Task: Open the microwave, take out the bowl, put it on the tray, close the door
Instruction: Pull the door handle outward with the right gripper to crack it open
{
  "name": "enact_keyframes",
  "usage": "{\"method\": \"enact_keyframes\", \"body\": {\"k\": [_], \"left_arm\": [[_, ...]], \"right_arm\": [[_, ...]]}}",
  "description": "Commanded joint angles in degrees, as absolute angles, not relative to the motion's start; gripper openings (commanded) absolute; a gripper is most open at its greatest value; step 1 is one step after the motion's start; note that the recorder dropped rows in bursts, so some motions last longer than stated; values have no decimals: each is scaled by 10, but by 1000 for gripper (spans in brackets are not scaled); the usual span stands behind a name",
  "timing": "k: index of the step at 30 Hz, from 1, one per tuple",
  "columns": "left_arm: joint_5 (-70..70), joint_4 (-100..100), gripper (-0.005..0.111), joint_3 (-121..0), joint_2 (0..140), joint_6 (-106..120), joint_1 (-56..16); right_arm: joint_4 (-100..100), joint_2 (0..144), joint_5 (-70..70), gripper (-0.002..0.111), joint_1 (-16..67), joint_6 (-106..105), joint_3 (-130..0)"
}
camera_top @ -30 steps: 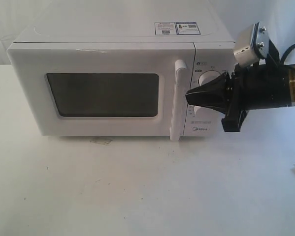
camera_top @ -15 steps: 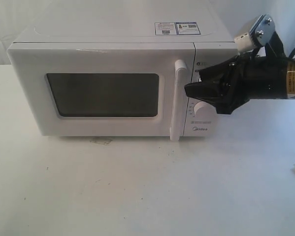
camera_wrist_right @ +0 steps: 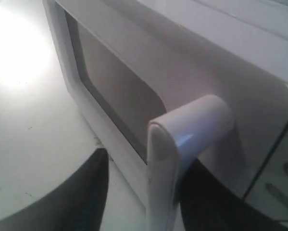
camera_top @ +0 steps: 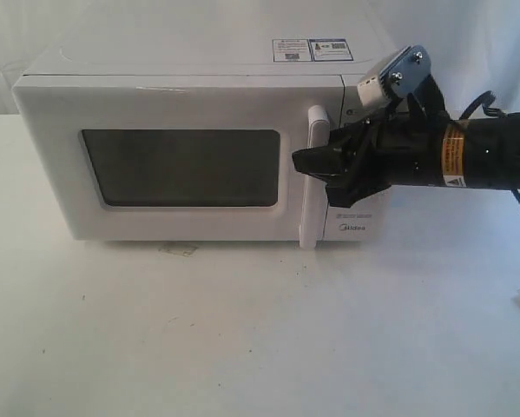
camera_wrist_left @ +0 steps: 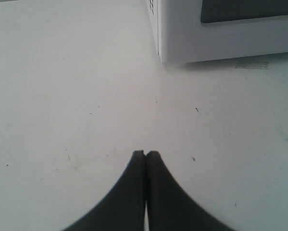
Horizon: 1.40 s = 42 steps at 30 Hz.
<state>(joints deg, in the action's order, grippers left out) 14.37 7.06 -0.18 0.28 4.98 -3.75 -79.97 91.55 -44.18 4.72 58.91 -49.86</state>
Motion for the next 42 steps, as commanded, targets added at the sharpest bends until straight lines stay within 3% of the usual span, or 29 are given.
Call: {"method": "enact_keyframes", "body": {"k": [1, 5, 6, 8, 14, 24, 27, 33, 42], "left_arm": [[145, 73, 0, 0, 0, 50, -35], [145, 73, 0, 0, 0, 50, -35], [145, 73, 0, 0, 0, 50, -35], [145, 73, 0, 0, 0, 50, -35], [145, 73, 0, 0, 0, 50, -35], [145, 73, 0, 0, 0, 50, -35], [145, 73, 0, 0, 0, 50, -35], [145, 73, 0, 0, 0, 50, -35], [145, 73, 0, 0, 0, 50, -35]], "right_arm": [[-794, 916, -465, 0, 52, 583, -502], [-807, 916, -488, 0, 52, 571, -502], [-882, 916, -608, 0, 52, 573, -504], [-940, 916, -692, 0, 52, 530, -513], [-892, 911, -537, 0, 52, 642, -513], [-939, 881, -619, 0, 52, 648, -513], [-941, 880, -661, 8, 52, 683, -513], [-997, 879, -700, 51, 52, 803, -513], [-999, 854, -700, 43, 27, 946, -500]]}}
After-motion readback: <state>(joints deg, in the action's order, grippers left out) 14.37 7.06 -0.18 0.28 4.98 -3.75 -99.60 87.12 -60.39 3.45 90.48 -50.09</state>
